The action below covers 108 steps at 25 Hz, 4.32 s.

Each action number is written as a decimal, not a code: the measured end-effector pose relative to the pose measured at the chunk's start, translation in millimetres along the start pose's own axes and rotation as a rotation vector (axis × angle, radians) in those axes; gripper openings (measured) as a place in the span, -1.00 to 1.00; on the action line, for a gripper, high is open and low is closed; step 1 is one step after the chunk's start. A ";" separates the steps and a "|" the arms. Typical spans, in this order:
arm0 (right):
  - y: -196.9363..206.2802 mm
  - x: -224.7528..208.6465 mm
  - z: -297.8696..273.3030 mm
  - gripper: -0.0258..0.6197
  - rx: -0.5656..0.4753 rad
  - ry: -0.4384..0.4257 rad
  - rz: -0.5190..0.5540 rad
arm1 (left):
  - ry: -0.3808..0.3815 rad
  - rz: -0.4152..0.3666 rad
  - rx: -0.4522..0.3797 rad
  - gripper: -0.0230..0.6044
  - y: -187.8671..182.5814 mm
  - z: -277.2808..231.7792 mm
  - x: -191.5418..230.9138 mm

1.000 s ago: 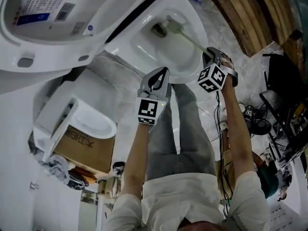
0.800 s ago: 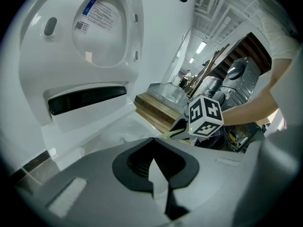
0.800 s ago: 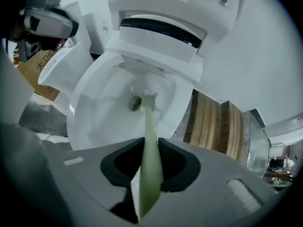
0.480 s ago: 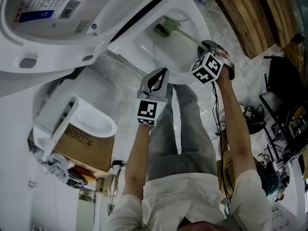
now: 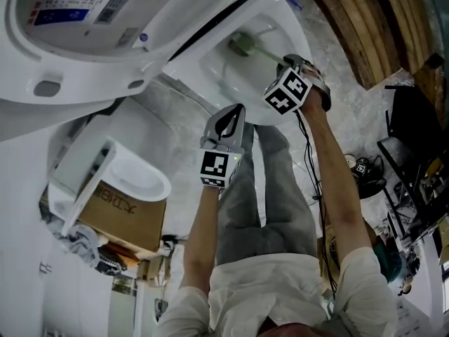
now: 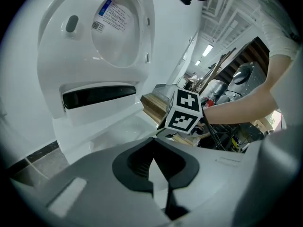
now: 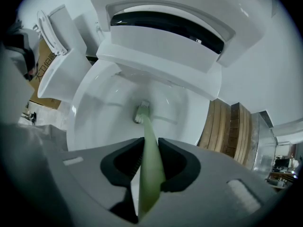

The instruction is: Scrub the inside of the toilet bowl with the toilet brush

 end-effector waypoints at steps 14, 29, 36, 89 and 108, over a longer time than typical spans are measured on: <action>-13.8 52.3 26.2 -0.64 -0.143 -0.103 -0.277 | -0.001 0.041 0.017 -0.87 16.1 14.4 3.7; 37.0 115.0 48.7 -0.64 -0.143 -0.244 -0.419 | 0.014 0.031 0.028 -0.87 24.7 17.7 -6.4; 71.4 121.1 53.1 -0.64 -0.090 -0.222 -0.357 | 0.025 0.021 0.032 -0.87 26.8 14.0 -14.6; 121.4 99.5 10.2 -0.64 0.051 -0.100 -0.240 | 0.003 0.004 0.006 -0.86 2.9 33.6 -31.2; 81.5 80.8 189.6 -0.64 -0.251 -0.032 -0.423 | 0.032 -0.045 -0.069 -0.87 -70.1 103.6 -57.4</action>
Point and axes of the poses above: the fingertips, and each gripper's own axes: z backward along the fingers, x to its left, y out of its underside, the point moved 1 cm from there along z, backward along the fingers, and after that the axes turned 1 degree about y, right-handed, at the moved point
